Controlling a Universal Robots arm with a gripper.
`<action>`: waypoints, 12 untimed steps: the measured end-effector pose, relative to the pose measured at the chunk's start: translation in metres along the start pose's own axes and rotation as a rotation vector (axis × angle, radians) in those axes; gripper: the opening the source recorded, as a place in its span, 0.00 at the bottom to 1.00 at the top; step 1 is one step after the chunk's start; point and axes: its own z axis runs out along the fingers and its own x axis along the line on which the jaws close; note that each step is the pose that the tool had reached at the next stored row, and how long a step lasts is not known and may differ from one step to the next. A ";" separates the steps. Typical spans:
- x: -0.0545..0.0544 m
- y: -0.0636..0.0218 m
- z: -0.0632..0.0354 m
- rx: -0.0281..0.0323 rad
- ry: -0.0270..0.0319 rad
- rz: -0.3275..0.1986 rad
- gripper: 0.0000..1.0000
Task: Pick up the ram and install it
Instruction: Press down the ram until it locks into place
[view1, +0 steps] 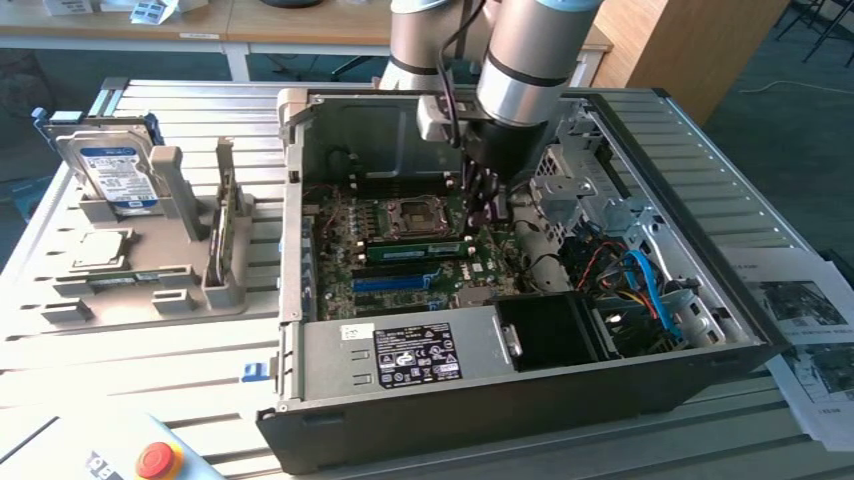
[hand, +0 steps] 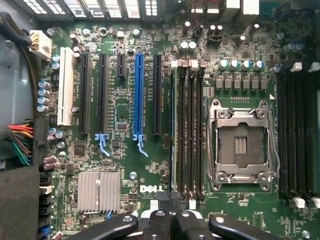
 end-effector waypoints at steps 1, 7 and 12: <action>0.000 -0.0001 0.0010 0.0001 0.0003 0.000 0.10; -0.001 -0.0003 0.0063 0.0000 0.0049 0.000 0.10; -0.001 -0.0006 0.0101 0.0001 0.0063 0.000 0.10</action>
